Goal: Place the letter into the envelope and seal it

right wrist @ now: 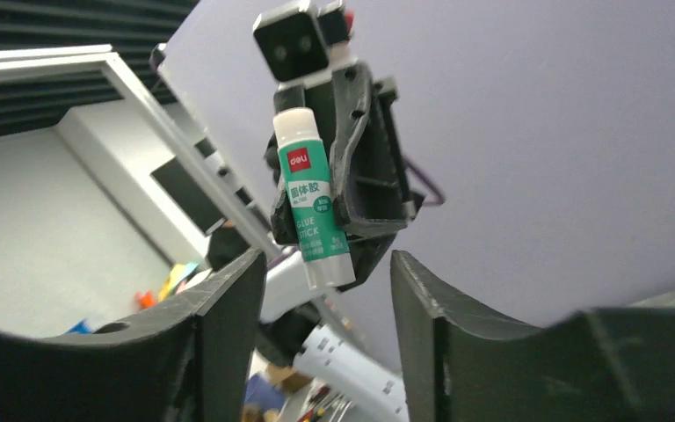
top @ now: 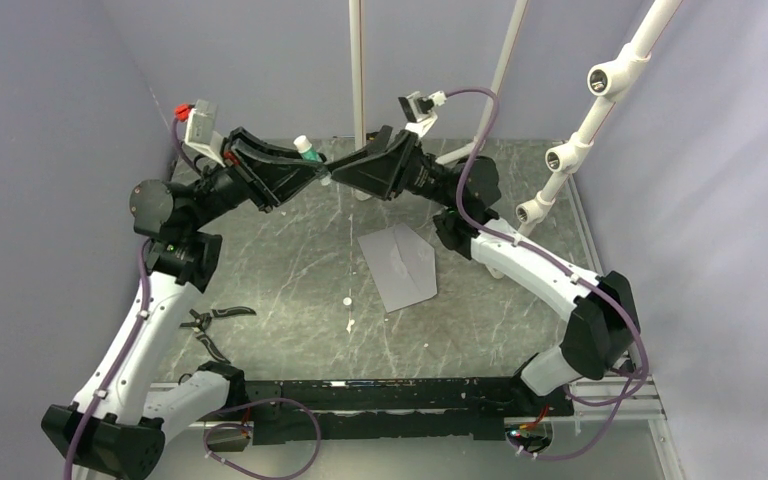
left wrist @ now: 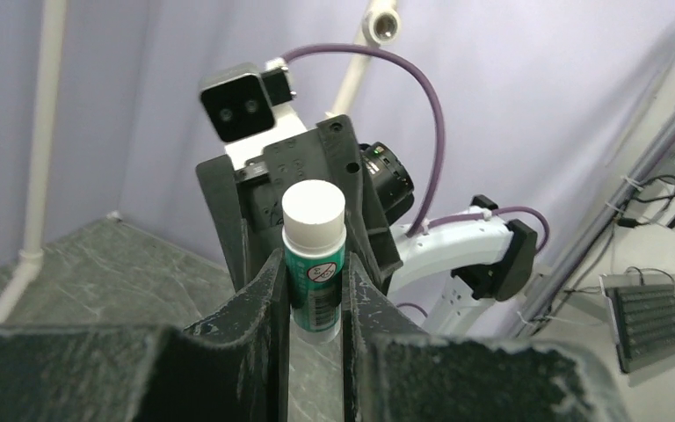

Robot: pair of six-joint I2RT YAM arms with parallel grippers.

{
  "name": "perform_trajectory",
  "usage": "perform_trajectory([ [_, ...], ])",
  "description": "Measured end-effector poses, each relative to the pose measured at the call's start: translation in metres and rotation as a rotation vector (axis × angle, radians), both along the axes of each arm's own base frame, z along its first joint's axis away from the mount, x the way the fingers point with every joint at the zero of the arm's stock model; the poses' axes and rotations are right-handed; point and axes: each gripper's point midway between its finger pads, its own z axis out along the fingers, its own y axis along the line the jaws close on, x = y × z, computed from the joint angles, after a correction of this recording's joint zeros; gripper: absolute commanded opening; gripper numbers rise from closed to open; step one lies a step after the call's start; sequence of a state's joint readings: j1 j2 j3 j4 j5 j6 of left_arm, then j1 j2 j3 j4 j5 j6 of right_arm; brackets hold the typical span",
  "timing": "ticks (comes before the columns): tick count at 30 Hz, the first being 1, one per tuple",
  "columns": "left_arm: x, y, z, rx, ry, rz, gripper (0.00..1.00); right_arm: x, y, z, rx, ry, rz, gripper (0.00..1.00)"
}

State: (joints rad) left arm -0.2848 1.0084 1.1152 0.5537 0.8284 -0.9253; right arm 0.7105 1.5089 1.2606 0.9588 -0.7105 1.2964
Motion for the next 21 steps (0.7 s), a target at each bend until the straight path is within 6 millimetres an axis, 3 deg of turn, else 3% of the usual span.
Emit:
perform_trajectory([
  [3,0.003,0.006,0.003,-0.01,-0.006,0.04,0.02,0.015,-0.004,0.002,-0.013,-0.061,-0.11,0.82],
  [7,0.011,0.013,0.006,-0.044,0.04,0.109,0.02,0.03,0.008,0.003,-0.137,-0.215,-0.363,0.84],
  [12,0.039,0.019,-0.01,-0.059,0.186,0.206,0.02,0.015,0.025,-0.003,-0.289,-0.471,-0.568,0.81],
  [17,0.058,0.024,-0.025,-0.06,0.282,0.275,0.02,0.043,0.018,-0.028,-0.469,-0.625,-0.776,0.68],
  [21,0.062,0.025,-0.029,-0.061,0.305,0.295,0.02,0.059,0.016,-0.04,-0.589,-0.724,-0.89,0.67],
])
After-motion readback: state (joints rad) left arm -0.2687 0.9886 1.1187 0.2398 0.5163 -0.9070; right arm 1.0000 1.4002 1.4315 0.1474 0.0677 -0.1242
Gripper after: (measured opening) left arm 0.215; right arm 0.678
